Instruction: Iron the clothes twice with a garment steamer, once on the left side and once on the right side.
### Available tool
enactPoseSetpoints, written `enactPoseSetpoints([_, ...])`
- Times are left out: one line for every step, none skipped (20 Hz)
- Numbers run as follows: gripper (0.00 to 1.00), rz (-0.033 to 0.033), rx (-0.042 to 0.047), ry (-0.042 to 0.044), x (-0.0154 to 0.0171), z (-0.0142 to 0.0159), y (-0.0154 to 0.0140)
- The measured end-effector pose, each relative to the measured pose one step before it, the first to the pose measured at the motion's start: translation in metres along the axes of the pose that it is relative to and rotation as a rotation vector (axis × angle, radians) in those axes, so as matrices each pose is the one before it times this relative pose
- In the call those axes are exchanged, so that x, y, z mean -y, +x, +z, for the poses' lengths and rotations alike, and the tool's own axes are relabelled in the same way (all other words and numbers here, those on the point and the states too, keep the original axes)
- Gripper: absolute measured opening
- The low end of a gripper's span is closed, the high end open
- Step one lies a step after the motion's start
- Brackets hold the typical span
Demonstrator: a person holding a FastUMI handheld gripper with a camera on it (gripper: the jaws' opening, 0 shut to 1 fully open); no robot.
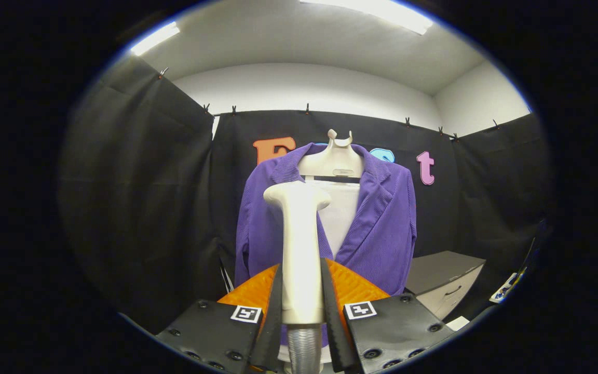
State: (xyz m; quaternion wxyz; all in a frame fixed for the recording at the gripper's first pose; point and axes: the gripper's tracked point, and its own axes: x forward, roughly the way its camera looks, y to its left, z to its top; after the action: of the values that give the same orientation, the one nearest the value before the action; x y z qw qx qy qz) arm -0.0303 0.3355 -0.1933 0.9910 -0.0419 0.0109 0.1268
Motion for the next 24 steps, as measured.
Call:
enactPoseSetpoints([0.45,0.00187,-0.00240,-0.01236,-0.00386,-0.00162,0.00270])
enactPoseSetpoints([0.45,0.00235,-0.00470,-0.00943,-0.00227,-0.00370,0.00321])
enactPoseSetpoints([0.45,0.00341,-0.00724,-0.00634,-0.00261,-0.00529,0.00317])
enactPoseSetpoints([0.45,0.00186,-0.01054,-0.00426,-0.00201,-0.00502,0.00186])
enactPoseSetpoints([0.45,-0.00065,-0.01190,-0.00487,-0.00092,-0.00552,0.00088])
enactPoseSetpoints([0.45,-0.00107,-0.01191,-0.00647,-0.00044,-0.00590,0.00147])
enactPoseSetpoints([0.45,-0.00030,-0.00982,-0.00933,-0.00007,-0.00490,-0.00018])
enactPoseSetpoints([0.45,0.00053,-0.00767,-0.00847,0.00018,-0.00455,0.00064])
enactPoseSetpoints([0.45,0.00226,-0.00611,-0.00506,0.00023,-0.00414,0.00064])
enactPoseSetpoints([0.45,0.00325,-0.00632,-0.00362,0.00007,-0.00439,-0.00030])
enactPoseSetpoints([0.45,0.00190,-0.00851,-0.00323,0.00024,-0.00481,-0.00187])
enactPoseSetpoints([0.45,0.00020,-0.00906,-0.00316,0.00053,-0.00611,-0.00158])
enactPoseSetpoints([0.45,0.00000,-0.00931,-0.00281,0.00076,-0.00472,-0.00018])
enactPoseSetpoints([0.45,0.00019,-0.00904,-0.00111,0.00077,-0.00549,-0.00137])
enactPoseSetpoints([0.45,0.00186,-0.00791,-0.00401,0.00040,-0.00542,0.00103])
enactPoseSetpoints([0.45,0.00128,-0.00821,-0.00531,0.00084,-0.00546,-0.00080])
enactPoseSetpoints([0.45,0.00182,-0.00879,-0.00345,0.00021,-0.00561,-0.00040])
enactPoseSetpoints([0.45,0.00262,-0.01106,-0.00087,0.00010,-0.00669,-0.00057])
enactPoseSetpoints([0.45,0.00247,-0.01271,-0.00125,-0.00049,-0.00750,-0.00001])
enactPoseSetpoints([0.45,0.00135,-0.01194,-0.00279,0.00004,-0.00637,-0.00064])
enactPoseSetpoints([0.45,0.00076,-0.01067,-0.00473,0.00003,-0.00554,0.00025])
enactPoseSetpoints([0.45,0.00167,-0.01235,-0.00495,-0.00028,-0.00634,-0.00078])
enactPoseSetpoints([0.45,0.00366,-0.00826,-0.00120,-0.00078,-0.00498,-0.00083])
enactPoseSetpoints([0.45,0.00400,-0.00773,0.00032,-0.00063,-0.00471,-0.00047])
